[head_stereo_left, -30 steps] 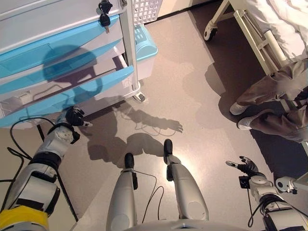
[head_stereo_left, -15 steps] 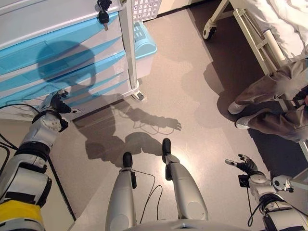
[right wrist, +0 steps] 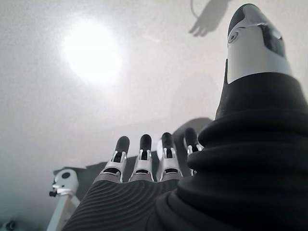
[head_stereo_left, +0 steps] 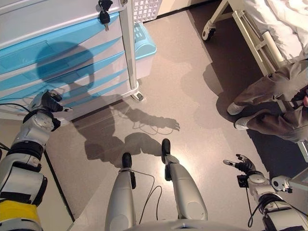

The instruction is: Open the drawer and pick up the medicine

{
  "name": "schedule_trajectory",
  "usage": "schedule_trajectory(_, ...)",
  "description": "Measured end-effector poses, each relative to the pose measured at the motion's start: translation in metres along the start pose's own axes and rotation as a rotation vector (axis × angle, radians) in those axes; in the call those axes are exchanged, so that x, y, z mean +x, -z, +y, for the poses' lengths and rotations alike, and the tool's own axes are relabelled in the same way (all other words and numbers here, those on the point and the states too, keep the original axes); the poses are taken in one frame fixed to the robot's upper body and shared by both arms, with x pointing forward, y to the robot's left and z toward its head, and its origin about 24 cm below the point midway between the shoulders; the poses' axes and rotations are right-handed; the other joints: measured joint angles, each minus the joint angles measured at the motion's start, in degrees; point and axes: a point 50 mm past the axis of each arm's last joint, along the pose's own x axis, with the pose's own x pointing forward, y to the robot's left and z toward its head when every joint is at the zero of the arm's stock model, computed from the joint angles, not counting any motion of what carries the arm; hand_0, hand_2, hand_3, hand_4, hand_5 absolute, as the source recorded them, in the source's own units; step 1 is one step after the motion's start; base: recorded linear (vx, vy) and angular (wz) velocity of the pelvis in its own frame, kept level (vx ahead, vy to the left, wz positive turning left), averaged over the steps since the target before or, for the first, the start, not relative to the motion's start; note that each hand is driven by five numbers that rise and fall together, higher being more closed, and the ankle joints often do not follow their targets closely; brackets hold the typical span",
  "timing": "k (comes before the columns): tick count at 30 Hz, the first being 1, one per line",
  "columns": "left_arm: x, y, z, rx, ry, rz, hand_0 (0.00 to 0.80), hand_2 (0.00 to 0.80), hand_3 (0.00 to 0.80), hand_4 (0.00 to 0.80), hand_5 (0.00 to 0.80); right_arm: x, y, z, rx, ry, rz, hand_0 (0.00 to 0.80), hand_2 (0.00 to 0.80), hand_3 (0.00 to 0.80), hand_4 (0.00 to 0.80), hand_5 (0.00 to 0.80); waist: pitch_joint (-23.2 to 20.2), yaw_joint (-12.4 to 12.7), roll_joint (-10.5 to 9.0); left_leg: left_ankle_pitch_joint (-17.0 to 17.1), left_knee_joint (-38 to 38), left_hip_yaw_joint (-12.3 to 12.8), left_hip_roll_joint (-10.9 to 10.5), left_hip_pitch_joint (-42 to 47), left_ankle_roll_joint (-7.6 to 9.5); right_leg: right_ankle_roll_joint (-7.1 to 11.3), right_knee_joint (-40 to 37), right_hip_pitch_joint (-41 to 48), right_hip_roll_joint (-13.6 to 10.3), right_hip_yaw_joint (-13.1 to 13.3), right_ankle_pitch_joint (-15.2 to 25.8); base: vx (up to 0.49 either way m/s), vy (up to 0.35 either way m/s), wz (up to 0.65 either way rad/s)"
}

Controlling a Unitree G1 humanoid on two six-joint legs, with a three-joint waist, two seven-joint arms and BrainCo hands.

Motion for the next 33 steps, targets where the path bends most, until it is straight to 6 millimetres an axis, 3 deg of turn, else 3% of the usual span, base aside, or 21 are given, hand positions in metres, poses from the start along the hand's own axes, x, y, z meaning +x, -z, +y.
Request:
schedule_trajectory(8, -0.001, 0.004, 0.001, -0.019, -0.009, 0.012, 0.0, 0.0, 0.0, 0.0, 0.0, 0.0, 0.0, 0.002, 0.002, -0.005, -0.001, 0.0, 0.0, 0.0, 0.0, 0.0, 0.0, 0.0, -0.02, 0.0, 0.2, 0.0, 0.1, 0.7, -0.03, -0.05, 0.3, 0.7, 0.1, 0.0, 0.0, 0.006, -0.001, 0.0)
schedule_trajectory(14, -0.018, 0.043, -0.019, -0.155, 0.008, 0.127, 0.0, 0.0, 0.0, 0.0, 0.0, -0.004, 0.014, 0.011, 0.005, -0.024, 0.038, 0.0, 0.0, 0.0, 0.0, 0.0, -0.3, 0.8, -0.05, -0.2, -4.3, 1.2, 0.7, 9.3, 0.23, -0.36, -2.5, 7.7, 0.1, 0.4, -0.6, 0.071, -0.018, -0.11)
schedule_trajectory(16, -0.028, 0.057, -0.031, -0.278, -0.003, 0.183, 0.0, 0.0, 0.0, 0.0, 0.0, -0.006, 0.026, 0.011, 0.011, -0.018, 0.084, 0.0, 0.0, 0.0, 0.0, 0.0, -0.8, 1.3, 0.21, 0.5, -7.4, 1.6, 0.7, 13.2, 0.32, -0.32, -3.8, 10.9, 0.1, 0.4, -0.3, 0.075, -0.009, -0.07)
schedule_trajectory(20, -0.054, 0.081, -0.071, -0.327, 0.082, 0.272, 0.0, 0.0, 0.0, 0.0, 0.0, -0.014, 0.05, 0.007, -0.008, -0.006, 0.161, 0.0, 0.0, 0.0, 0.0, 0.0, -4.0, 1.7, 2.16, 1.8, -11.6, 1.5, 0.7, 18.2, -0.19, -0.43, -6.1, 14.8, 0.3, 0.3, -0.2, 0.092, -0.031, -0.01)
schedule_trajectory(21, -0.062, 0.085, -0.087, -0.367, 0.113, 0.302, 0.0, 0.0, 0.0, 0.0, 0.0, -0.015, 0.056, 0.006, -0.02, -0.004, 0.186, 0.0, 0.0, 0.0, 0.0, 0.0, -4.5, 1.8, 3.05, 2.1, -13.3, 1.4, 0.4, 20.8, -0.19, -0.37, -7.2, 17.2, 0.4, 0.2, -0.2, 0.065, -0.03, -0.02)
schedule_trajectory(24, -0.079, 0.093, -0.11, -0.397, 0.165, 0.349, 0.0, 0.0, 0.0, 0.0, 0.0, -0.018, 0.063, 0.004, -0.024, 0.001, 0.214, 0.0, 0.0, 0.0, 0.0, 0.0, -6.6, 1.8, 4.64, 2.3, -15.4, 1.5, 0.7, 23.3, -0.06, -0.18, -9.2, 19.6, 0.4, 0.0, -0.1, 0.065, -0.022, -0.01)
schedule_trajectory(27, -0.116, 0.109, -0.152, -0.46, 0.279, 0.457, 0.0, 0.0, 0.0, 0.0, 0.0, -0.023, 0.079, -0.001, -0.052, 0.01, 0.283, 0.0, 0.0, 0.0, 0.0, 0.0, -10.4, 1.9, 7.86, 3.0, -19.9, 1.4, 0.8, 28.7, -0.01, 0.32, -13.3, 25.0, 0.6, -0.5, 0.1, 0.063, -0.029, 0.03)
schedule_trajectory(29, -0.13, 0.115, -0.164, -0.468, 0.318, 0.5, 0.0, 0.0, 0.0, 0.0, 0.0, -0.028, 0.09, -0.004, -0.064, 0.015, 0.322, 0.0, 0.0, 0.0, 0.0, 0.0, -12.7, 3.2, 9.25, 3.2, -20.7, 1.4, 0.9, 29.1, -0.05, 0.31, -14.7, 25.7, 0.8, -0.7, 0.6, 0.077, -0.033, 0.02)
schedule_trajectory(33, -0.164, 0.136, -0.185, -0.484, 0.381, 0.63, 0.0, 0.0, 0.0, 0.0, 0.0, -0.034, 0.103, -0.009, -0.057, 0.029, 0.379, 0.0, 0.0, 0.0, 0.0, 0.0, -14.4, 3.4, 10.23, 3.3, -23.0, 1.1, 1.3, 33.2, -0.2, 0.45, -17.1, 30.0, 1.2, -1.2, 0.6, 0.067, -0.026, 0.02)
